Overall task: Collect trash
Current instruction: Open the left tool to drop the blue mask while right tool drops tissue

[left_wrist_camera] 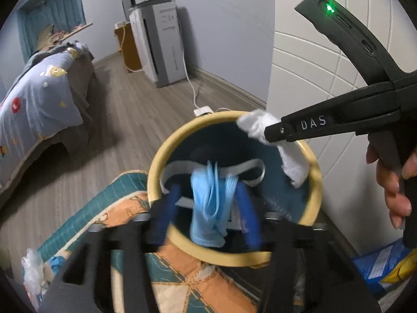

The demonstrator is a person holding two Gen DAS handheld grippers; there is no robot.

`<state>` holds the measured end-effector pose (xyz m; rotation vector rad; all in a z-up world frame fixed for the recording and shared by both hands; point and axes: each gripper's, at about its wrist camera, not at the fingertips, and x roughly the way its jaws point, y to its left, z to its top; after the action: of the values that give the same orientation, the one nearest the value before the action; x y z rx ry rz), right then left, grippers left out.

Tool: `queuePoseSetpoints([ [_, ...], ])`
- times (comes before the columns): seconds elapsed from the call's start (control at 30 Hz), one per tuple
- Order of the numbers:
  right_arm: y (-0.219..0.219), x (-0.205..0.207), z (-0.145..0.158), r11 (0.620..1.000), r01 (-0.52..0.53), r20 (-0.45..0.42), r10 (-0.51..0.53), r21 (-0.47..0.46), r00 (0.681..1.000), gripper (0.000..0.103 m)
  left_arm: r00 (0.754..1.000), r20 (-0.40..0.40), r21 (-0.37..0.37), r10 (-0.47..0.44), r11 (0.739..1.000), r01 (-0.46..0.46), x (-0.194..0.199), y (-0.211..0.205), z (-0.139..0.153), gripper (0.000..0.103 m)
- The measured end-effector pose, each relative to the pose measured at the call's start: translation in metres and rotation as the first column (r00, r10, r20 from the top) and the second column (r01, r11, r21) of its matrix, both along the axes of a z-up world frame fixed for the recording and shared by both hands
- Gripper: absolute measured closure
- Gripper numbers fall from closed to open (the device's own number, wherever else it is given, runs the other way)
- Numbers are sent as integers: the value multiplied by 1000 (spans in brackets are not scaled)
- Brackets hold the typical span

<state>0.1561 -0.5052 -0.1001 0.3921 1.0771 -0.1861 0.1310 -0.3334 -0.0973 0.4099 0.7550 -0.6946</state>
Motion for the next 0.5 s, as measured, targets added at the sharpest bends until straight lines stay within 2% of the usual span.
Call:
queuePoseSetpoints([
  [0.03,0,0,0,1000,3,2,-3,-1,1000,61,1000,9,2,6,1000,-6,0,1,0,38],
  [0.07,0,0,1,1000,6,4,-6,-2,1000,58,1000,13,3,11,1000,-11,0,1,0,32],
  [0.1,-1,0,1,1000,8,8,-8,-2,1000,50,1000,16,2,17,1000,-17,0,3,1,24],
  [0.13,0,0,2,1000,10,12,-10,-3,1000,42,1000,19,0,24,1000,-24,1,4,1,21],
  [0.17,0,0,4,1000,12,18,-12,-5,1000,37,999,21,-2,29,1000,-29,0,6,1,17],
  [0.23,2,-1,8,1000,15,32,-15,-6,999,21,999,25,-4,36,999,-36,-2,11,4,14],
  [0.4,15,0,19,1000,-2,59,2,-14,998,7,998,28,-4,61,998,-61,-8,35,20,8],
  [0.5,30,1,26,998,-33,61,36,-44,997,6,995,7,-9,95,995,-95,-10,59,32,8],
])
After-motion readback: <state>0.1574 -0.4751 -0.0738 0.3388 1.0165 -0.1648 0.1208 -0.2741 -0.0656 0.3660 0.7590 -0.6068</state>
